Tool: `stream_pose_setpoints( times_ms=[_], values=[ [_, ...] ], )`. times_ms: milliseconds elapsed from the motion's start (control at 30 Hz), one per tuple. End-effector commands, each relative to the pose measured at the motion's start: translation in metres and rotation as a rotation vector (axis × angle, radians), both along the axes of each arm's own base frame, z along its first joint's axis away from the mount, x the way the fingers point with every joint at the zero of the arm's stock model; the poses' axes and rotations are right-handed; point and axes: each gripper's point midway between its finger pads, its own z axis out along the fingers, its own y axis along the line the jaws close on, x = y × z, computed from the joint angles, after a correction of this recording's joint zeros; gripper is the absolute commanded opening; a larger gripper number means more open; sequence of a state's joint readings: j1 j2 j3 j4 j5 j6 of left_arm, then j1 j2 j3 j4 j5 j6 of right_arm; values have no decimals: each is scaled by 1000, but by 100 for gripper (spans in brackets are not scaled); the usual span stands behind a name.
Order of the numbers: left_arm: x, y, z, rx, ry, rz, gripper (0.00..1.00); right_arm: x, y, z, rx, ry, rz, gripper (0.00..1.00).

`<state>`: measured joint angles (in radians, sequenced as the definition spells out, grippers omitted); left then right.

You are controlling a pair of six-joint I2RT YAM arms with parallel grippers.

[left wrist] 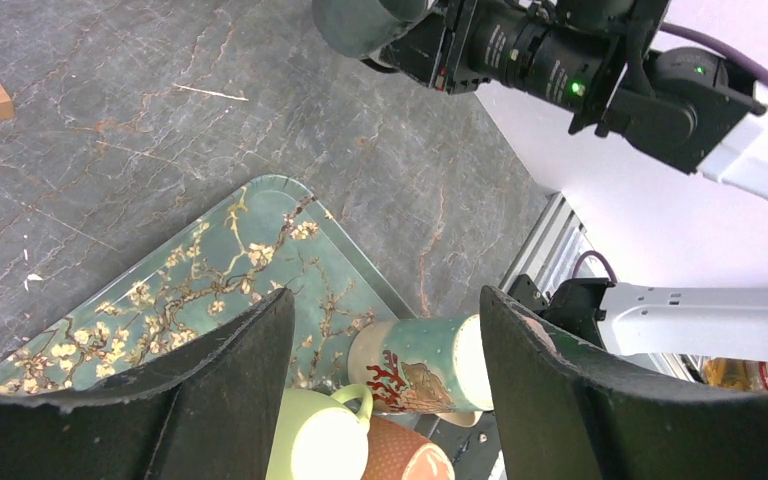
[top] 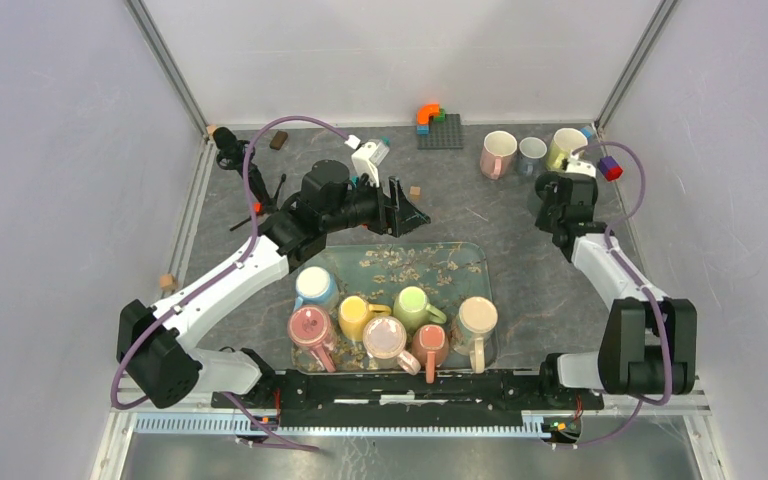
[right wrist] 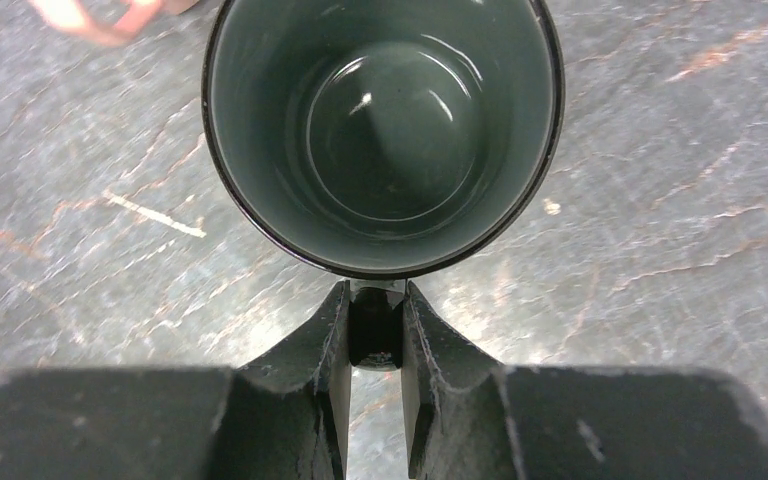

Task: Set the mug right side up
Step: Place the cup at the corner of the board.

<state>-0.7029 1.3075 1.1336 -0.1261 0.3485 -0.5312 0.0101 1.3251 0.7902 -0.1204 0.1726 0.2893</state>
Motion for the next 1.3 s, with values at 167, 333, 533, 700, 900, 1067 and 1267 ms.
stream_pose_setpoints(
  times_ms=[167, 333, 533, 700, 900, 1067, 1267],
  values=[
    [-10, 1, 13, -14, -63, -48, 75, 33, -55, 22, 25, -44, -134, 0],
    [-11, 2, 14, -12, -69, -50, 75, 36, -71, 12, 31, -15, -170, 0],
    [-13, 4, 15, -11, -75, -53, 75, 42, -88, 9, 34, 0, -206, 0],
    [-15, 6, 17, -15, -82, -51, 75, 54, -96, 4, 42, 34, -216, 0],
    [-18, 9, 17, -17, -85, -50, 75, 66, -103, -4, 54, 64, -226, 0],
    [-19, 10, 19, -17, -87, -48, 75, 72, -104, -12, 68, 94, -226, 0],
    [-20, 11, 15, -10, -80, -50, 75, 78, -106, -13, 71, 88, -223, 8]
  ],
)
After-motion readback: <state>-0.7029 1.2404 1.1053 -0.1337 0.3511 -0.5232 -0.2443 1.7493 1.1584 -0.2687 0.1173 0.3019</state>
